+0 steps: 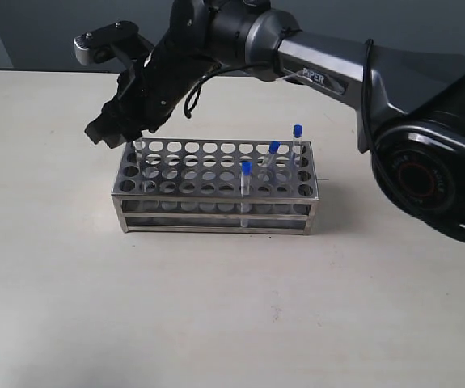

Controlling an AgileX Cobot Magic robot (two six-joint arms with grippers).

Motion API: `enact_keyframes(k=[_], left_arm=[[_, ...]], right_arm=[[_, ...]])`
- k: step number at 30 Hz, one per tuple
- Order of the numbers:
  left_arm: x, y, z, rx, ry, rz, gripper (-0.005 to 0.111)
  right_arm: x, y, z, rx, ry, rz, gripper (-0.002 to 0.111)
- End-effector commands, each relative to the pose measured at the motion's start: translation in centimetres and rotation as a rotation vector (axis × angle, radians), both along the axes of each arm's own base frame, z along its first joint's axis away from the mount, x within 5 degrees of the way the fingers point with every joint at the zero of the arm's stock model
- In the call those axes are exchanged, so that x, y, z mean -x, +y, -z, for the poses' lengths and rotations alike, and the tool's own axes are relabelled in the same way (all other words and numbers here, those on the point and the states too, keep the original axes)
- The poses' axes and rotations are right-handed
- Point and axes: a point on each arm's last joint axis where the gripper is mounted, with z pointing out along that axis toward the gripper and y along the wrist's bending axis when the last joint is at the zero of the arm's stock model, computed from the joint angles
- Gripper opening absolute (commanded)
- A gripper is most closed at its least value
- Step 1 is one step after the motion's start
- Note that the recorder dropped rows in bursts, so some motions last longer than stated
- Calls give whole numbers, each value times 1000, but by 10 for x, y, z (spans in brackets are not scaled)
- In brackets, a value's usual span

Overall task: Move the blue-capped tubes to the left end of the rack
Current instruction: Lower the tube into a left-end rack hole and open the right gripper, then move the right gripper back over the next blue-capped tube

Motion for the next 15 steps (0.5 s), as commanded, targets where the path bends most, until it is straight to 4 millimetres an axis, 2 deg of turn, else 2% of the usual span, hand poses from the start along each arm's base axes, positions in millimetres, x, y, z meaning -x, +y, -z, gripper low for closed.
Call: enact_keyframes(k=[1, 7, 11, 15], left_arm=[[0, -1, -2, 4, -12, 8, 1], [0, -1, -2, 4, -12, 8, 1], [0, -1, -2, 4, -12, 8, 1], [0, -1, -2, 4, -12, 8, 1]], right_arm=[[4, -4, -26, -29, -15, -2, 39], [5, -8, -51, -58, -90, 6, 39], [5, -11, -52, -26, -94, 6, 39], [7, -22, -59, 66, -73, 55, 39]])
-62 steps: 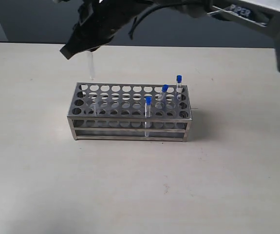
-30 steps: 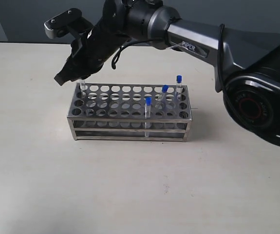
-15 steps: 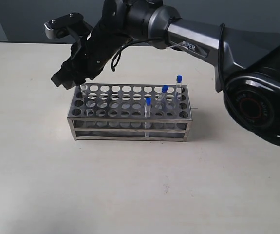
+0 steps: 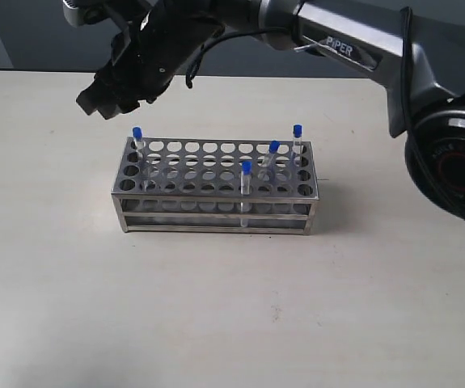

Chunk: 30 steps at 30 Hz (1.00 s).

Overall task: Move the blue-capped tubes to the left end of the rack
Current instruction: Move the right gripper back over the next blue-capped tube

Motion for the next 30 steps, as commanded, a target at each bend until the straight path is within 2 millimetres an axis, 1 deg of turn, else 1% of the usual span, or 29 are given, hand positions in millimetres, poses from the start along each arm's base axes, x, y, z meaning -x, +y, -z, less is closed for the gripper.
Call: enact_keyframes(k=[1, 6, 8, 10, 13, 15, 17, 19, 24, 28, 30], left_arm=[[0, -1, -2, 4, -12, 8, 1], [0, -1, -2, 4, -12, 8, 1], [0, -1, -2, 4, -12, 8, 1], [0, -1, -2, 4, -14, 9, 1], [0, -1, -2, 4, -12, 8, 1], [0, -1, -2, 4, -12, 8, 1], [0, -1, -2, 4, -12, 8, 1], [0, -1, -2, 4, -12, 8, 1], [0, -1, -2, 4, -12, 8, 1], [0, -1, -2, 4, -12, 8, 1], [0, -1, -2, 4, -12, 8, 1]], right_arm=[[2, -17, -16, 111, 2, 63, 39], [11, -47, -36, 337, 16, 130, 39], [11, -54, -48, 342, -19, 167, 39], [16, -61, -58, 336, -23, 190, 39], [25, -70, -68, 333, -18, 198, 39], [28, -74, -63, 351, 4, 208, 39], [31, -80, -53, 395, 23, 219, 39], [34, -85, -36, 450, 55, 229, 39], [42, -92, -6, 524, 145, 226, 39], [43, -99, 7, 590, 141, 247, 39], [43, -100, 11, 603, 146, 250, 39]])
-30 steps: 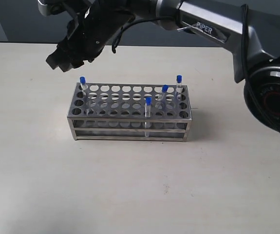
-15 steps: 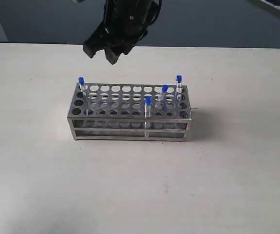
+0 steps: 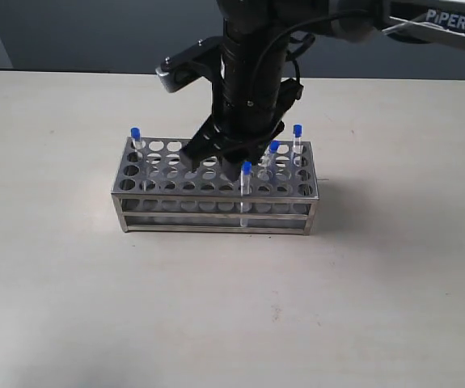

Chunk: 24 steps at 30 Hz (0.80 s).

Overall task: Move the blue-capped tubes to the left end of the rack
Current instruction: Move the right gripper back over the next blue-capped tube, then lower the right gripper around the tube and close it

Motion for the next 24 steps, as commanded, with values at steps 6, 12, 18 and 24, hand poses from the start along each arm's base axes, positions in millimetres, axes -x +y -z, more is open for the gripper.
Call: enact_keyframes(k=[6, 12, 18, 24], left_arm=[[0, -1, -2, 4, -12, 8, 1], [0, -1, -2, 4, -12, 8, 1], [0, -1, -2, 4, -12, 8, 1], [0, -1, -2, 4, -12, 8, 1]], right_arm=[[-5, -3, 15, -7, -61, 11, 39], [-12, 1, 18, -35, -124, 19, 39], [-17, 1, 39, 28, -116, 29, 39], [-19, 3, 48, 37, -110, 26, 15]])
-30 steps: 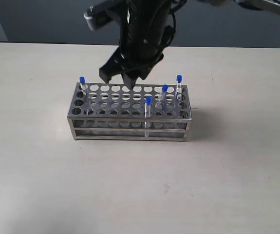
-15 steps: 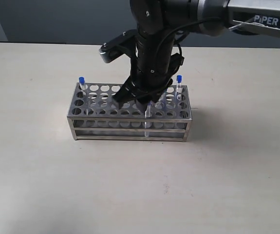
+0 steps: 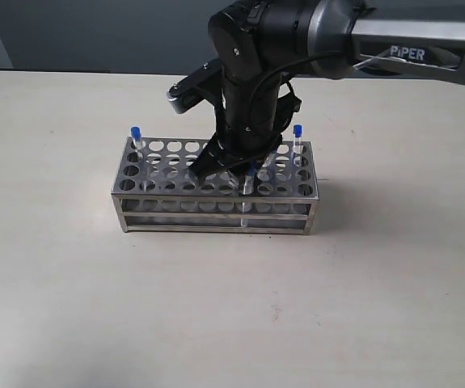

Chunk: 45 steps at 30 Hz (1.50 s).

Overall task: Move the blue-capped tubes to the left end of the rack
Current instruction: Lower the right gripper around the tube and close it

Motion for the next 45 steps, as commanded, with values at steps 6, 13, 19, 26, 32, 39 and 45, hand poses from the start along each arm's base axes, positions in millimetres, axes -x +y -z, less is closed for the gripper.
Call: enact_keyframes(k=[6, 13, 19, 26, 32, 39, 45], left_arm=[[0, -1, -2, 4, -12, 8, 1], [0, -1, -2, 4, -12, 8, 1], [0, -1, -2, 4, -12, 8, 1], [0, -1, -2, 2, -12, 8, 1], [0, -1, -2, 2, -12, 8, 1], [0, -1, -2, 2, -12, 8, 1], [0, -1, -2, 2, -12, 8, 1]], right_arm=[[-2, -3, 0, 21, -14, -3, 0], [-1, -5, -16, -10, -43, -4, 0], [2, -8, -25, -20, -43, 1, 1], [9, -14, -53, -67, -66, 8, 34], [15, -18, -56, -42, -19, 22, 40], [17, -15, -56, -76, 13, 32, 39], [10, -23, -54, -75, 24, 62, 39]])
